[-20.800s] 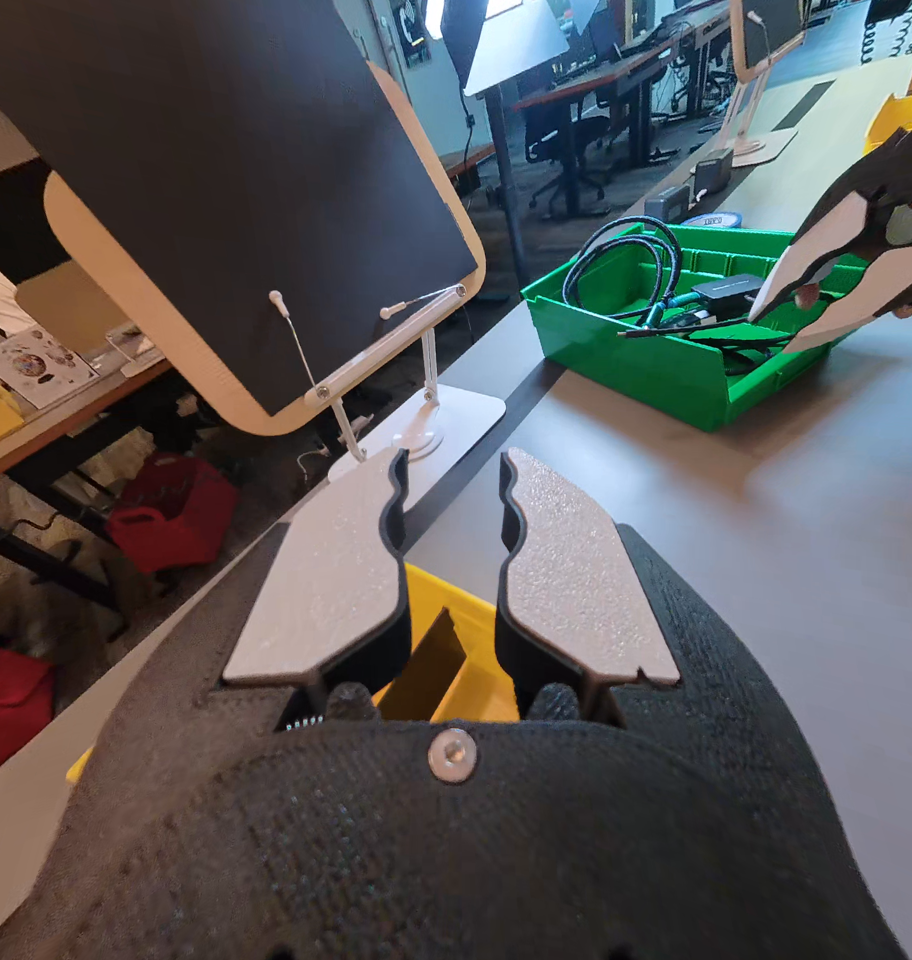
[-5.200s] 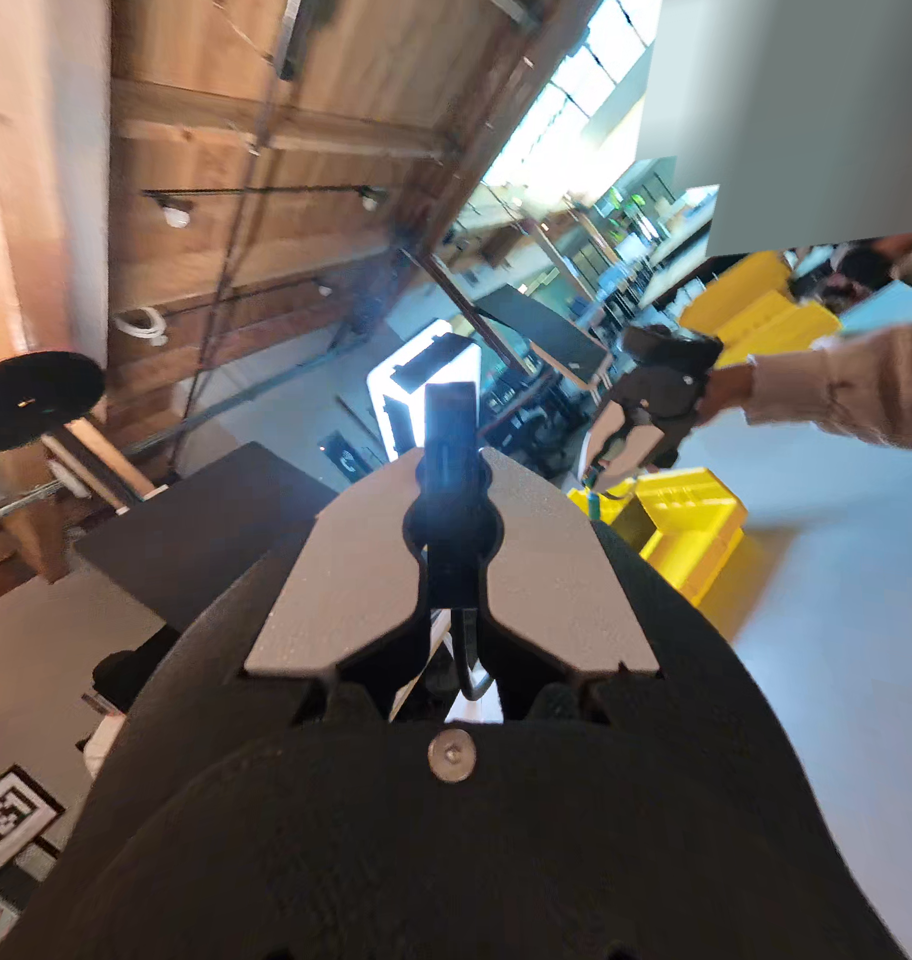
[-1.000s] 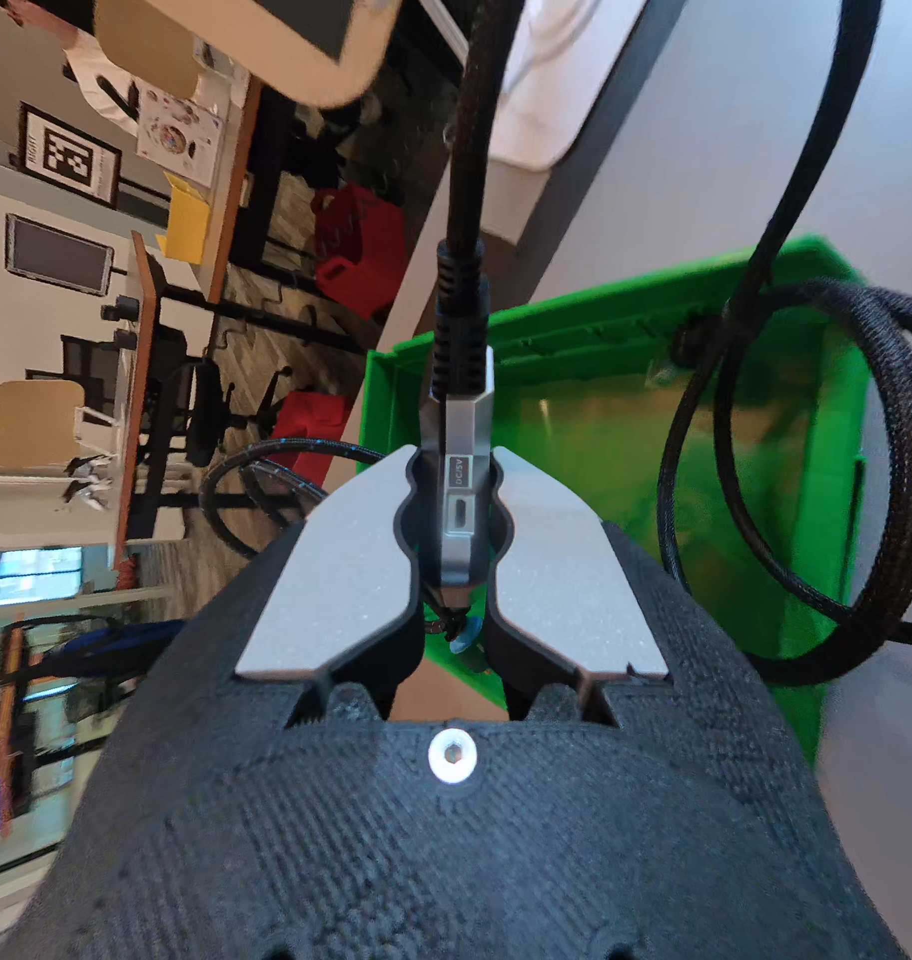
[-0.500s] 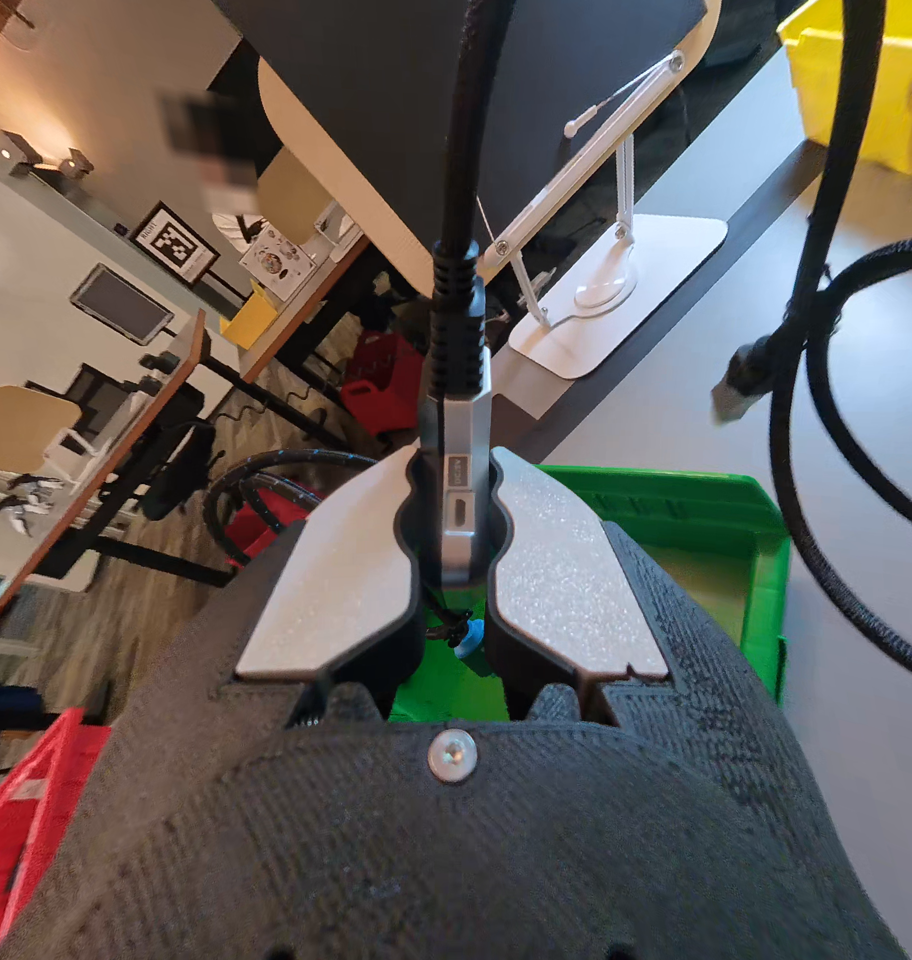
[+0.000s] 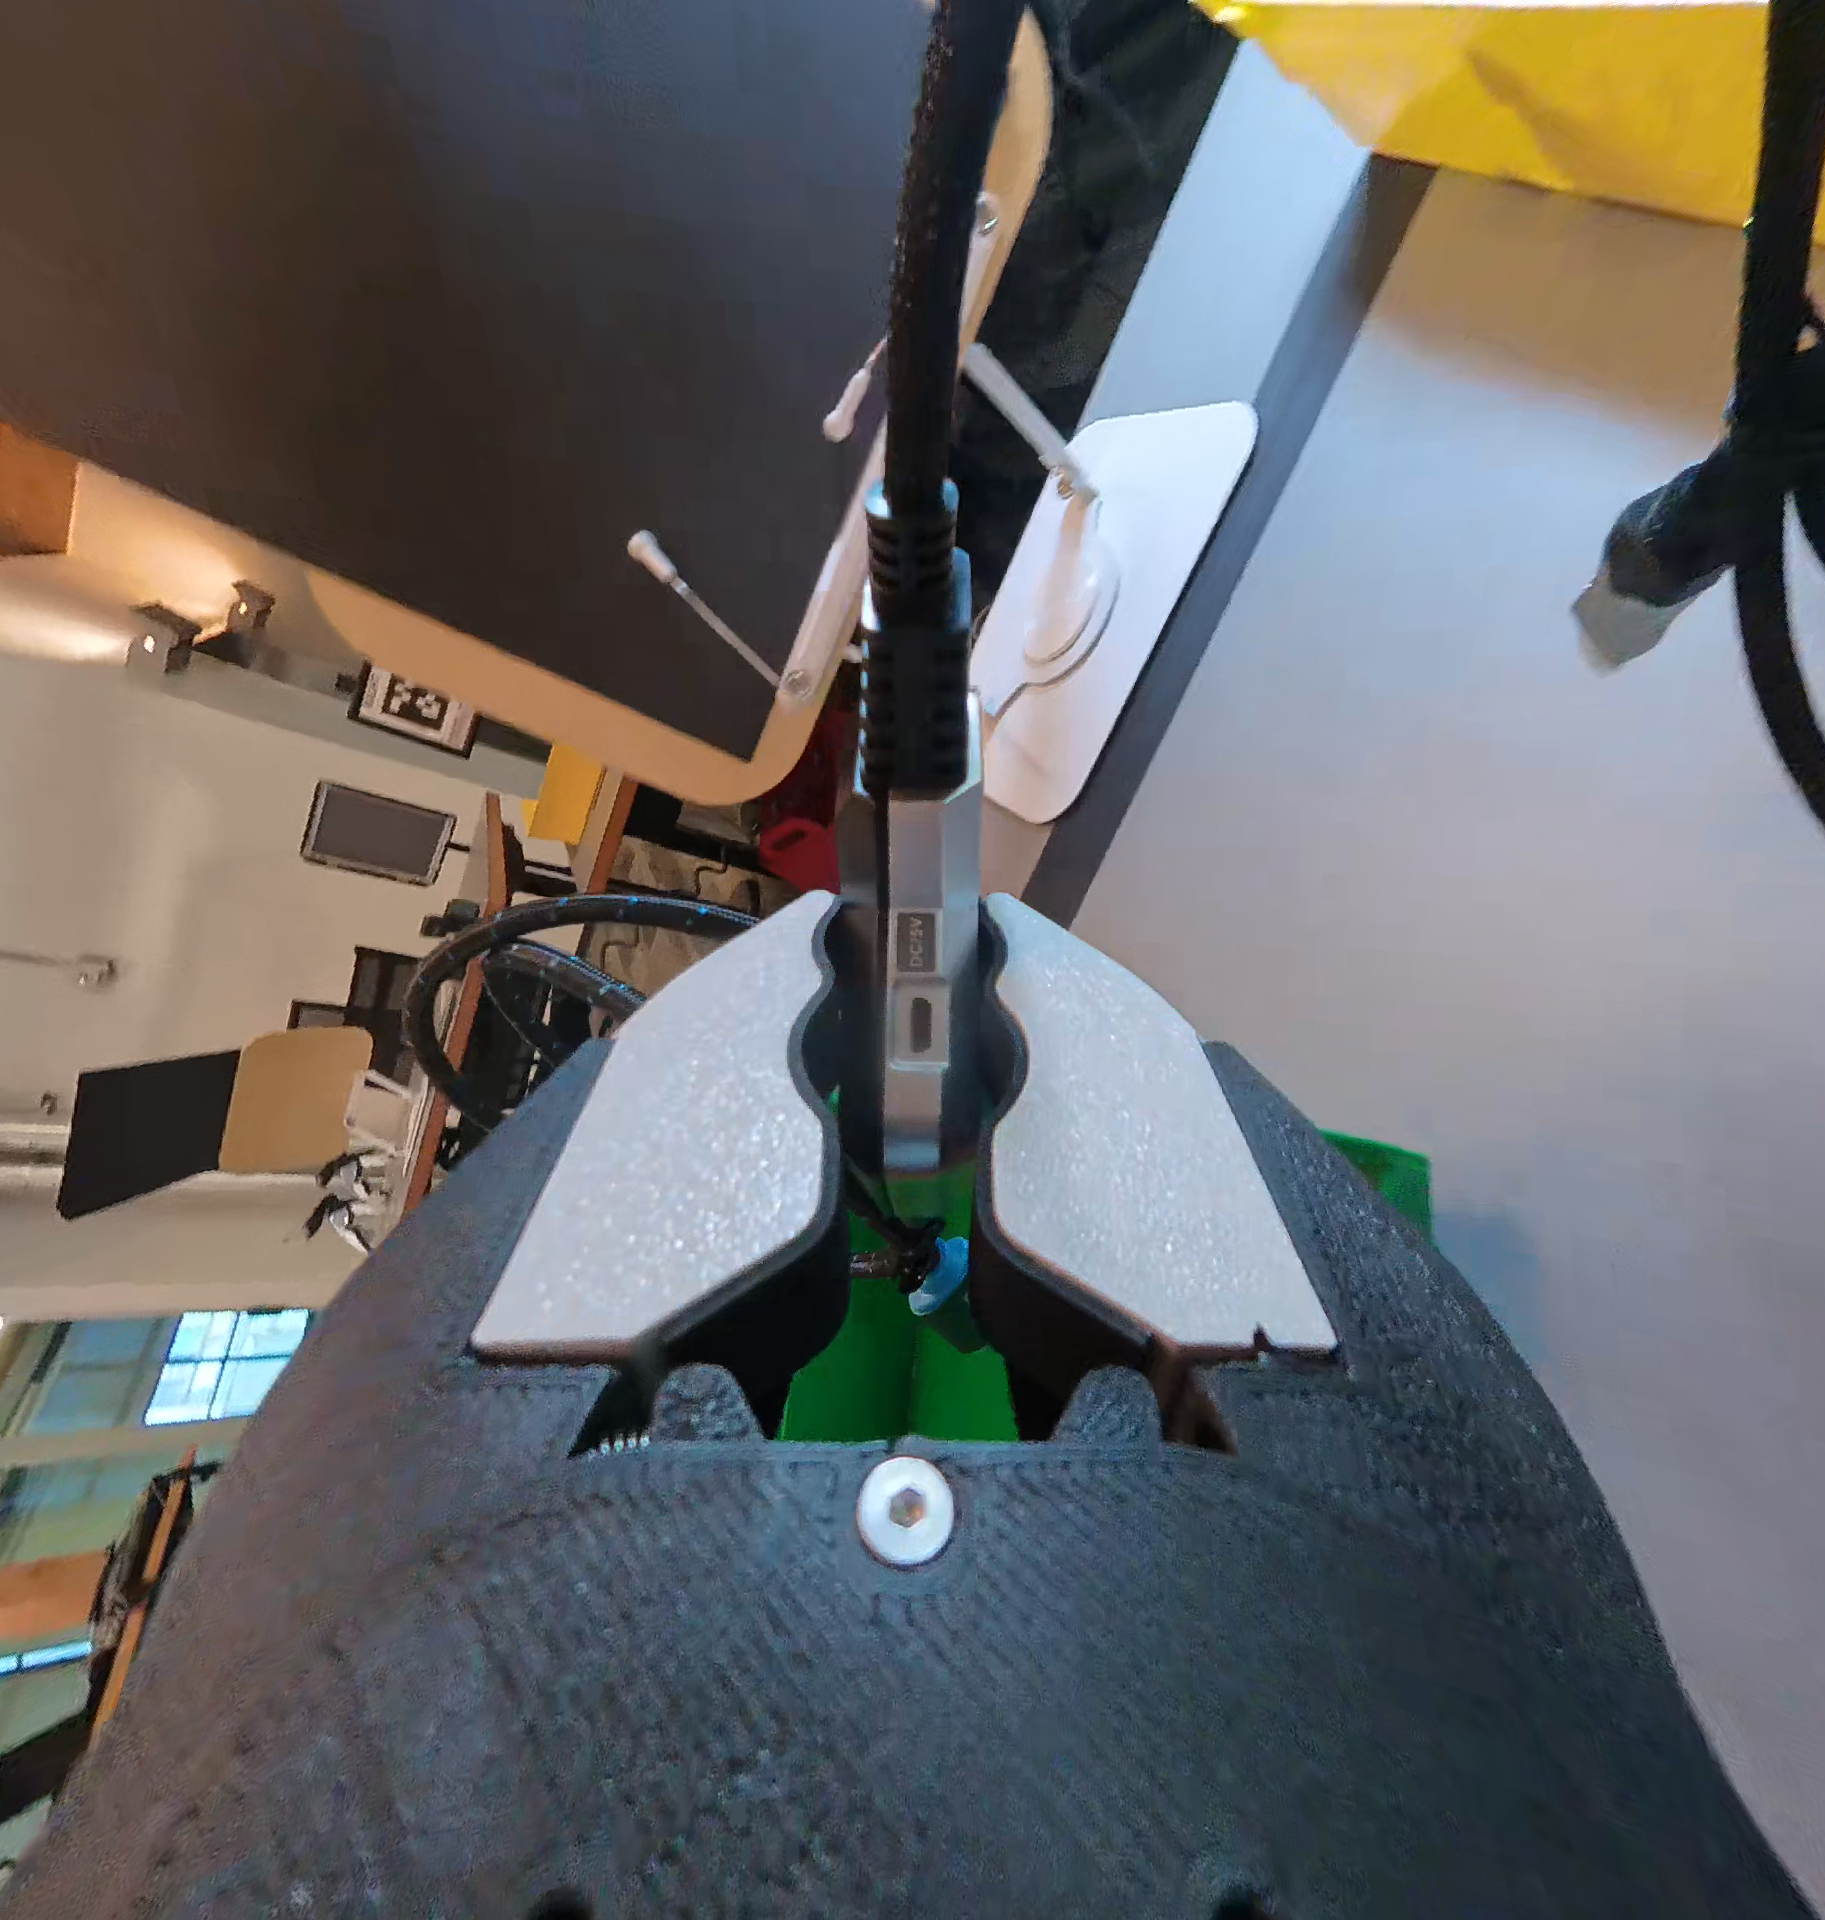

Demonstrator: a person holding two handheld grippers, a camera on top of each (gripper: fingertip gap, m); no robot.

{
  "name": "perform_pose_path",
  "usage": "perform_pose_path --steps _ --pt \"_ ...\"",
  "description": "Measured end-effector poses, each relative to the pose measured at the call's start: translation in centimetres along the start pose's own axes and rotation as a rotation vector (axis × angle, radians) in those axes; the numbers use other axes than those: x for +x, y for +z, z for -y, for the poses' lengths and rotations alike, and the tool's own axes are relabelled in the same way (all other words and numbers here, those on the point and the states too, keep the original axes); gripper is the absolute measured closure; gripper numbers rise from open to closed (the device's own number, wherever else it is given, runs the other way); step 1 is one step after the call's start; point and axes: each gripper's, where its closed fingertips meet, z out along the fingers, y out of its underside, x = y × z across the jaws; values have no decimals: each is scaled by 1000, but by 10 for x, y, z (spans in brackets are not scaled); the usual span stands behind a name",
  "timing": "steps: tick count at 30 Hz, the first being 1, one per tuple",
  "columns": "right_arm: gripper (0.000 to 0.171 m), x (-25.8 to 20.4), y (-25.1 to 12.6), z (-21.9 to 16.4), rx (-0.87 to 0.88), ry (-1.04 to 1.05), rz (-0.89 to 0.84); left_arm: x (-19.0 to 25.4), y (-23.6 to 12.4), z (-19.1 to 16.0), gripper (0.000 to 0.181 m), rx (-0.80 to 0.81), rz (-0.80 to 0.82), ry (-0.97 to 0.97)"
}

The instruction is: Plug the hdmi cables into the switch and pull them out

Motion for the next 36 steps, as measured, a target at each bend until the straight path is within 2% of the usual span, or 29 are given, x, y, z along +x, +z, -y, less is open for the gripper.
perform_pose_path --steps 5,8,11,16,23,28,31,32,36 --pt "142 -20 18 -5 -23 -103 -34 44 8 27 160 25 -107 75" --pt "133 -22 27 -25 -68 -147 -58 66 8 39 159 62 -191 92" --pt "132 -23 30 -40 -112 -159 -54 79 5 43 157 75 -260 104" --pt "138 -27 28 -38 -157 -254 -51 86 0 39 158 42 -323 82" --pt "136 -33 31 -40 -223 -255 -40 88 5 32 158 -22 -297 103" --pt "136 -41 32 -31 -220 -302 -37 97 5 27 158 -37 -376 61" --pt "135 -50 35 -44 -303 -298 10 103 6 26 158 -56 -383 100" --pt "129 -55 35 -51 -337 -300 40 105 5 29 158 -50 -385 107" --pt "129 -62 36 -61 -370 -303 75 113 6 30 156 -74 -378 177"
